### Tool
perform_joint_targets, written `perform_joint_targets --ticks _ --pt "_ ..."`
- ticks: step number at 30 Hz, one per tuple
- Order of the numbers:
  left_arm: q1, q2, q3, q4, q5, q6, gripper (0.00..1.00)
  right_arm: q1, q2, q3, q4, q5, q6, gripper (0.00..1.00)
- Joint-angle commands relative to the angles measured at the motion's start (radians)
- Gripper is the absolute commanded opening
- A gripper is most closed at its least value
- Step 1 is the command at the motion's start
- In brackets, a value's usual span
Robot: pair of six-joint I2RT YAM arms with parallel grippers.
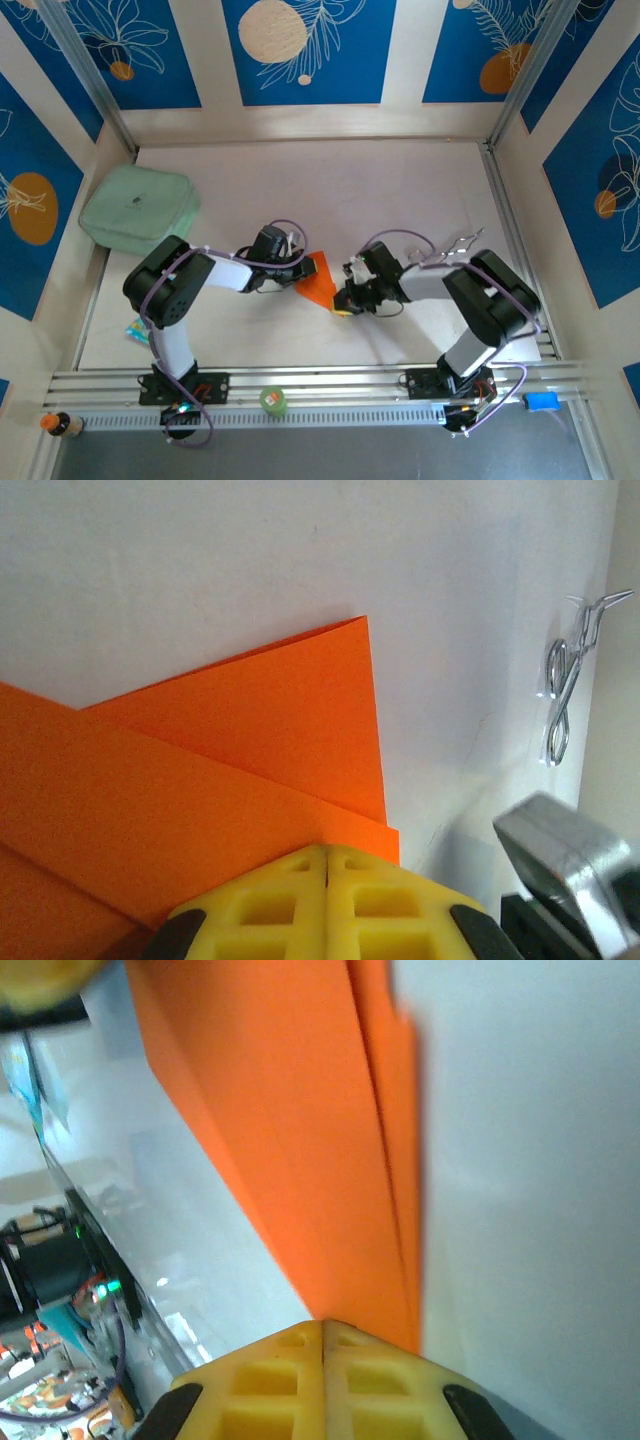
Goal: Fold a paper plane with a square sheet of paper (pick it up from the middle)
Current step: Fourth fold the wing at the center of the table, then turn over the paper at the center of the table.
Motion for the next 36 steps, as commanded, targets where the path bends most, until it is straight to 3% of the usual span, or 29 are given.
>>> perform_joint_targets --ticks 1,5,10,14,18,36 --pt "0.026 0.029 -0.046 -0.101 -0.054 -0.001 0.0 0.005 -0.06 -0.113 -0.04 -0.005 0.071 0.01" --pt "0.026 0.026 -0.05 -0.101 -0.052 -0.004 0.0 0.011 -0.131 -0.163 -0.04 0.016 0.118 0.01" --pt "0.026 0.027 -0.052 -0.091 -0.047 -0.015 0.0 0.007 -0.236 -0.1 -0.158 0.068 0.144 0.07" --pt "0.027 0.029 -0.06 -0.074 -0.046 -0.026 0.0 -0.015 -0.256 -0.069 -0.21 0.117 0.22 0.24" --pt "0.026 0.026 -0.064 -0.07 -0.043 -0.033 0.0 -0.015 -0.226 -0.079 -0.129 0.076 0.273 0.34" --pt "0.027 0.035 -0.055 -0.066 -0.031 -0.044 0.0 -0.001 -0.119 -0.023 -0.07 0.048 0.278 0.31"
